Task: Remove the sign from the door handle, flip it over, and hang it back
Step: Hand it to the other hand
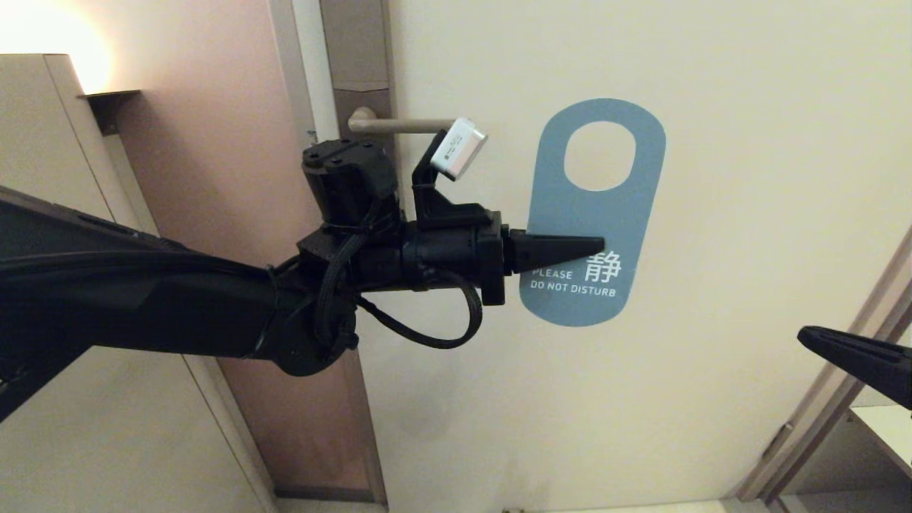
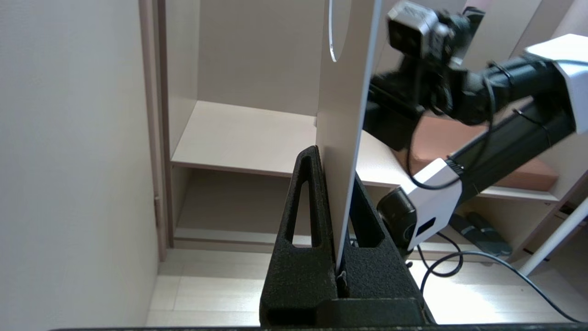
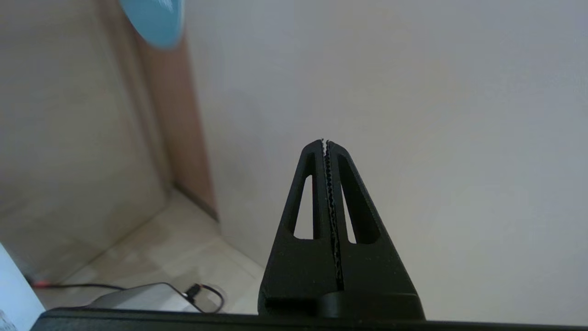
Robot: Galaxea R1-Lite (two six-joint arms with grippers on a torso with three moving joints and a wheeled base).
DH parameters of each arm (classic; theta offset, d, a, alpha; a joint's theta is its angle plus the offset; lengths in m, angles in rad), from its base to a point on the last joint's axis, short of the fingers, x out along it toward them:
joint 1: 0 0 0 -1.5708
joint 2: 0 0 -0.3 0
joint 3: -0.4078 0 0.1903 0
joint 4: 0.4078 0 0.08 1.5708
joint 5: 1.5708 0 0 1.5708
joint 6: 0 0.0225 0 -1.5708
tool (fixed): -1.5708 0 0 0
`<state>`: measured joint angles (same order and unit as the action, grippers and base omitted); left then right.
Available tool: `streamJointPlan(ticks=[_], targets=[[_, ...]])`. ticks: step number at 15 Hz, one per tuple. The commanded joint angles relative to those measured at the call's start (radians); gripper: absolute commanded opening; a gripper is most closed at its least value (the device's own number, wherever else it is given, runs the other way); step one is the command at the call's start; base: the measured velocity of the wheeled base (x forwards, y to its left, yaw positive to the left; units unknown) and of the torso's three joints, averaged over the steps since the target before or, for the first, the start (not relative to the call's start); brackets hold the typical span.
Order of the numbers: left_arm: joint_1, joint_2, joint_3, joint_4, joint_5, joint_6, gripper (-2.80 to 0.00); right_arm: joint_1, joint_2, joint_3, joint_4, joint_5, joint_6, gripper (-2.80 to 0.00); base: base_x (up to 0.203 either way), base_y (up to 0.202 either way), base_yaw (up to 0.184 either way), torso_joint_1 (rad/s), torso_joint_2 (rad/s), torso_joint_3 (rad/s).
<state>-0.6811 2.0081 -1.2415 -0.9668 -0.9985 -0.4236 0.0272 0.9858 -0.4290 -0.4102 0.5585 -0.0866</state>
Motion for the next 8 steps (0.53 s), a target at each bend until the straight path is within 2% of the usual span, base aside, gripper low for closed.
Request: streamJointPlan(ticks=[1, 4, 8], targets=[[-0.013, 0.014, -0.015, -0.006, -0.005, -0.004, -2.80, 0.001, 0.120, -0.061, -0.014, 0.033, -0.002, -2.80, 0.000, 0.000, 0.000, 0.000, 0.00, 0.000], [-0.028, 0.020, -0.016, -0.007, -0.003, -0.004, -2.80, 0.004, 0.160, -0.105, -0.018, 0.098, -0.002, -2.80, 0.000, 0.000, 0.000, 0.000, 0.00, 0.000], [-0.038, 0.020, -0.021, -0.007, -0.003, -0.004, -2.80, 0.061, 0.151, -0.101, -0.017, 0.110, -0.001, -2.80, 0.000, 0.000, 0.000, 0.000, 0.00, 0.000]])
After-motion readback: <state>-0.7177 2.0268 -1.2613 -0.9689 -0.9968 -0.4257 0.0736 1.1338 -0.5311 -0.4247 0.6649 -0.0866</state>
